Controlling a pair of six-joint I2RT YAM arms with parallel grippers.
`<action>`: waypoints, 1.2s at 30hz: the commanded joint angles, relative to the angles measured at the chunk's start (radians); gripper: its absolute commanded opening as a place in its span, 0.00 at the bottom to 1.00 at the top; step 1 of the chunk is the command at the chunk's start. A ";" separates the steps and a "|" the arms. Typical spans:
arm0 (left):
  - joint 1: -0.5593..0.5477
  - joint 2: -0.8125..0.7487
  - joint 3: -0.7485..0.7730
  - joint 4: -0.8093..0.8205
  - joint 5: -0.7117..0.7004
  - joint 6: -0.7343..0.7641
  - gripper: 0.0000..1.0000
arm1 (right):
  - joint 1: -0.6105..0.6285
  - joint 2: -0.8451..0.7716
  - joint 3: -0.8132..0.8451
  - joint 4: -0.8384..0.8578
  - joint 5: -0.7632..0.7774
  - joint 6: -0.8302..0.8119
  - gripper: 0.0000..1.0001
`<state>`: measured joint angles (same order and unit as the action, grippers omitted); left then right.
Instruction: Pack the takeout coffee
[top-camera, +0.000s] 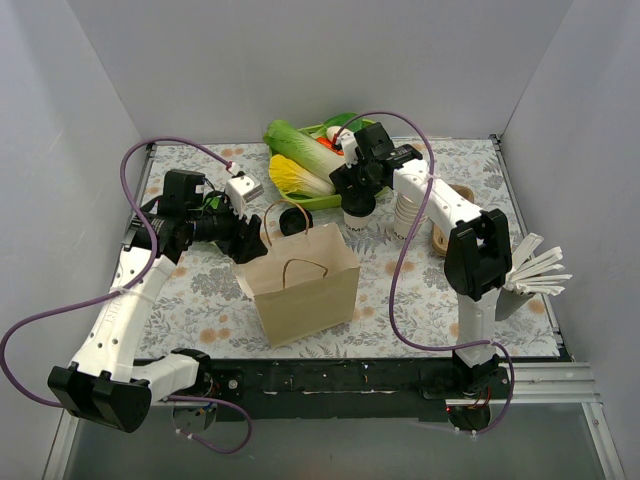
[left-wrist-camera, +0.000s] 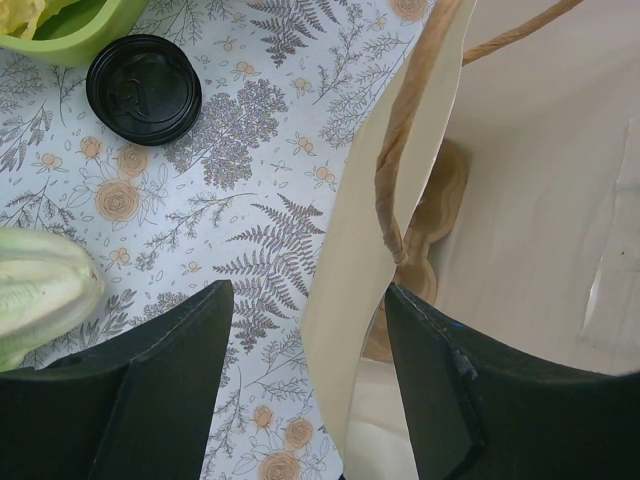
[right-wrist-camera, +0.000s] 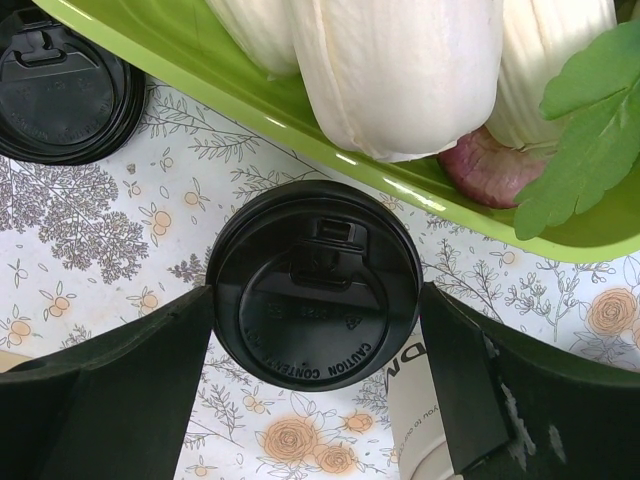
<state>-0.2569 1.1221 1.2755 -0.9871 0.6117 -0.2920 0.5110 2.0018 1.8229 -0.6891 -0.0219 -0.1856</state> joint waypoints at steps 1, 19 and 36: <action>0.005 -0.010 0.005 0.002 -0.006 0.001 0.62 | 0.004 0.008 -0.001 0.013 0.000 0.012 0.90; 0.005 -0.007 0.004 -0.002 -0.009 0.002 0.63 | 0.004 0.025 -0.025 0.000 0.002 -0.002 0.88; 0.005 0.042 0.163 0.019 0.143 -0.075 0.65 | -0.002 -0.090 -0.002 -0.085 -0.075 -0.106 0.61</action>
<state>-0.2569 1.1500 1.3342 -0.9936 0.6487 -0.3195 0.5117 1.9961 1.8095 -0.7048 -0.0563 -0.2577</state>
